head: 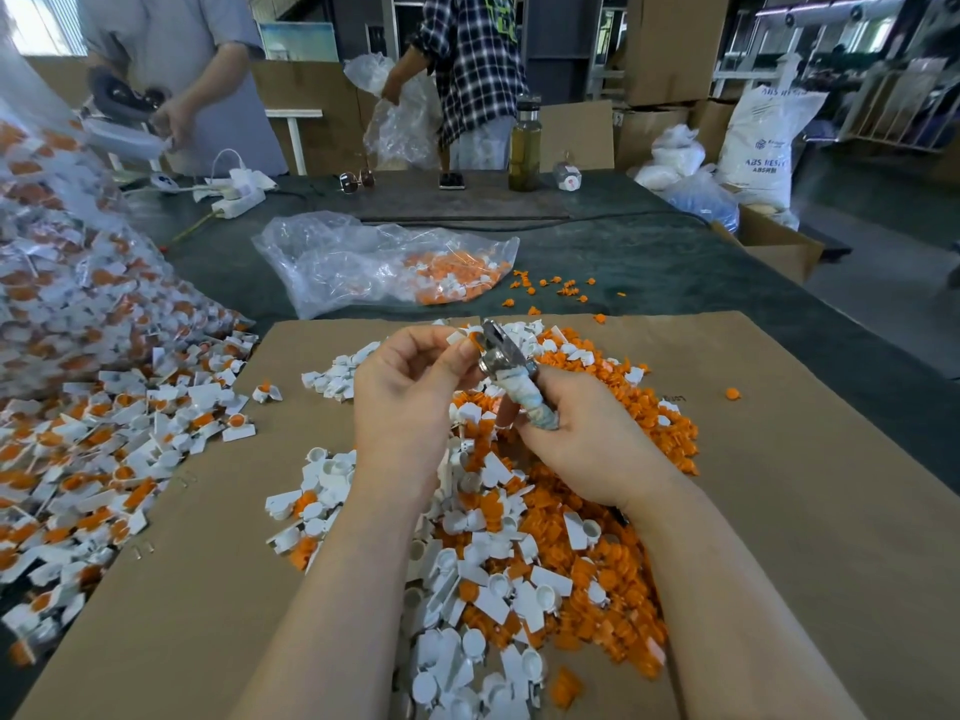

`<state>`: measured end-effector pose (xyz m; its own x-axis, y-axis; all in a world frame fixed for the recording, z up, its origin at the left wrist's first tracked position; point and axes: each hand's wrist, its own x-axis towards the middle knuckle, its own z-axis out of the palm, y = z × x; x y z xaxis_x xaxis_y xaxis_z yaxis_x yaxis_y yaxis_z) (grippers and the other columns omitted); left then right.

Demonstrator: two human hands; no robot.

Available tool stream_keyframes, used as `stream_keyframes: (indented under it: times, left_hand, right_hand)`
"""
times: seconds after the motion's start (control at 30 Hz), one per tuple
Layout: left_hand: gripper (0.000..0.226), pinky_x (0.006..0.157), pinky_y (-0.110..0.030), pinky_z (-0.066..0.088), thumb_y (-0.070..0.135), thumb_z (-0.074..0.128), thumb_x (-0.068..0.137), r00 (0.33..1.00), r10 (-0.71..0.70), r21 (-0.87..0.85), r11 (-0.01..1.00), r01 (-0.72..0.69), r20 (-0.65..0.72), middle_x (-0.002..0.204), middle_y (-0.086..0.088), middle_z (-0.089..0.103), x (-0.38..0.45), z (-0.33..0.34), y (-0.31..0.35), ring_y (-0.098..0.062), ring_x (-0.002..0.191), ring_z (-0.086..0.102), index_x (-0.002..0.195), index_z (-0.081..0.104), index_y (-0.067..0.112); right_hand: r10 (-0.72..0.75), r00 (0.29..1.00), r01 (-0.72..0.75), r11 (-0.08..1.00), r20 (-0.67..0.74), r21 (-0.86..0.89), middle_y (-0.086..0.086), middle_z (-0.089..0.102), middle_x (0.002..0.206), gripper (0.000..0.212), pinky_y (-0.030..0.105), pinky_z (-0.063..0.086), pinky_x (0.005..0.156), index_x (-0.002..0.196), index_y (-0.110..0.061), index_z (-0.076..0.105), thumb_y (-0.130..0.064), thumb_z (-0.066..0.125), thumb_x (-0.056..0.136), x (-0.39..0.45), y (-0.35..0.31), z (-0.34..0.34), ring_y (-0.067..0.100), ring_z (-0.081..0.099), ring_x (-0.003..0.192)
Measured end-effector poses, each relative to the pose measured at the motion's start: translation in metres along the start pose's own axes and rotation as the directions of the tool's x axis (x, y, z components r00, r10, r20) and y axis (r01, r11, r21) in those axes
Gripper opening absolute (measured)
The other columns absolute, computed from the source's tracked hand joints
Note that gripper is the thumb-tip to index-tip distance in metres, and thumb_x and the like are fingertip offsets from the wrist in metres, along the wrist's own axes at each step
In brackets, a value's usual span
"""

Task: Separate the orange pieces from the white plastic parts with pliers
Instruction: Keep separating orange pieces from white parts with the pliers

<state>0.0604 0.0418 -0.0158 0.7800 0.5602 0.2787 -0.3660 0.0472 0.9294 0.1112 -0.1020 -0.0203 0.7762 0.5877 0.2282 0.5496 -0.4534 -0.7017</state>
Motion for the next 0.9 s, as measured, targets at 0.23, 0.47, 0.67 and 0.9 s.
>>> stream_keyframes:
  times: [0.23, 0.47, 0.67, 0.9]
  left_hand:
    - [0.005, 0.063, -0.018, 0.056, 0.002, 0.068, 0.087, 0.985, -0.172, -0.072, 0.983, 0.170, -0.018, 0.071, 0.003, 0.074, 0.007, -0.009, 0.001, -0.008, 0.065, 0.070, 0.088, 0.069, 0.007]
    - [0.021, 0.069, -0.024, 0.062, 0.008, 0.056, 0.099, 0.693, -0.645, -0.629, 0.693, 0.353, -0.323, 0.096, -0.015, 0.075, 0.037, -0.072, 0.000, -0.016, 0.079, 0.076, 0.118, 0.062, 0.001]
    - [0.044, 0.102, -0.035, 0.051, 0.008, 0.025, 0.107, 0.614, -0.677, -0.850, 0.526, 0.018, -0.406, 0.139, -0.021, 0.054, 0.047, -0.099, -0.001, -0.027, 0.124, 0.059, 0.149, 0.035, -0.002]
    - [0.047, 0.113, -0.021, 0.022, 0.008, 0.039, 0.106, 0.701, -0.528, -0.858, 0.448, -0.249, -0.479, 0.144, -0.033, 0.044, 0.040, -0.108, -0.003, -0.031, 0.141, 0.040, 0.145, 0.030, -0.016]
  right_hand:
    - [-0.008, 0.999, 0.003, 0.994, -0.048, -0.108, -0.004, 0.057, 0.075, 0.007, 0.031, 0.043, 0.055, 0.088, -0.023, 0.054, -0.018, 0.059, 0.091, 0.003, 0.005, 0.007, 0.011, 0.052, 0.065]
    - [0.009, 0.987, -0.038, 0.983, -0.158, -0.182, -0.007, 0.058, 0.078, 0.007, 0.036, 0.047, 0.058, 0.094, -0.022, 0.056, -0.026, 0.060, 0.089, 0.005, 0.013, 0.006, 0.012, 0.053, 0.069]
    - [-0.005, 0.991, -0.031, 0.962, -0.131, -0.272, -0.010, 0.056, 0.073, 0.018, 0.028, 0.043, 0.051, 0.081, -0.032, 0.045, -0.030, 0.062, 0.086, 0.005, 0.016, 0.008, 0.009, 0.053, 0.064]
    - [0.013, 0.988, -0.058, 0.955, -0.155, -0.289, -0.010, 0.057, 0.075, 0.011, 0.028, 0.045, 0.052, 0.088, -0.025, 0.051, -0.030, 0.061, 0.087, 0.006, 0.017, 0.008, 0.009, 0.053, 0.065]
